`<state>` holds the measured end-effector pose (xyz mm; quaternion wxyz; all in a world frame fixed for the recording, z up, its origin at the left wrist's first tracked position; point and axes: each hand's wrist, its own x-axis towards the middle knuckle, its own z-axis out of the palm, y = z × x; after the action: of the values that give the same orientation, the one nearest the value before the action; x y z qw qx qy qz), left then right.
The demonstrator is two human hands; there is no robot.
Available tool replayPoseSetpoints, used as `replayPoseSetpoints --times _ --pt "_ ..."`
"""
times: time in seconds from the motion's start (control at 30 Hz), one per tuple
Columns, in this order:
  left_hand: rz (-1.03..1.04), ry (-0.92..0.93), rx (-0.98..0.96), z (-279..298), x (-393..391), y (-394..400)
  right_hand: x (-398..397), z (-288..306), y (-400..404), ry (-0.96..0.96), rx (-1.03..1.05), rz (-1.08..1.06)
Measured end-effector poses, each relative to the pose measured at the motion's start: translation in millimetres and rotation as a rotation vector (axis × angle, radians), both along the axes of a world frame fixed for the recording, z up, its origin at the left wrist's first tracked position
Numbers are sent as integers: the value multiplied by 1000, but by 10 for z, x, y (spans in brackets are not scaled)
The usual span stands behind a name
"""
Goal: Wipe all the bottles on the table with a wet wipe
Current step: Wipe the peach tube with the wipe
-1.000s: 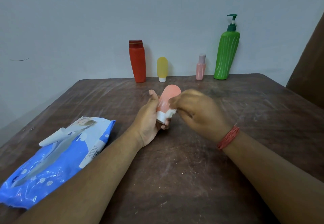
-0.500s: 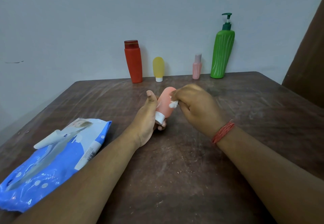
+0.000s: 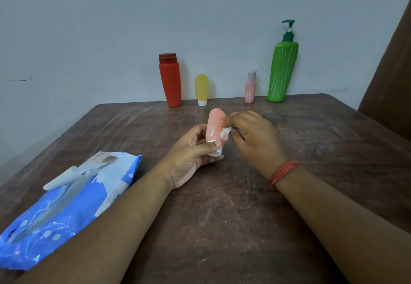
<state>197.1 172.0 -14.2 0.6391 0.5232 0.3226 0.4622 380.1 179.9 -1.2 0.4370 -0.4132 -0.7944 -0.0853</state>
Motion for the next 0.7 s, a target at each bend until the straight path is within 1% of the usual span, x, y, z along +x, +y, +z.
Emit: replayPoseSetpoints --times 0.1,0.23,0.33,0.4,0.47,0.5,0.53,0.63,0.7 --pt "1 -18 -3 -9 15 22 -3 10 -16 5 13 0" --pt "-20 -28 1 -15 32 38 26 49 -40 -169 36 113" --pt "-23 22 23 -9 50 13 84 79 -14 -117 63 51" --pt "19 75 41 -17 59 5 50 80 -40 -137 39 74" --pt "78 145 65 -41 51 18 1 55 -69 -234 7 162" --pt "101 192 80 -57 44 29 0 53 -68 -264 6 170" --pt "118 248 97 -64 42 35 21 59 -52 -257 14 136" --pt "148 421 183 -79 48 42 111 86 1 -124 43 -24" --pt "161 467 217 -85 50 39 65 71 -27 -125 31 -2"
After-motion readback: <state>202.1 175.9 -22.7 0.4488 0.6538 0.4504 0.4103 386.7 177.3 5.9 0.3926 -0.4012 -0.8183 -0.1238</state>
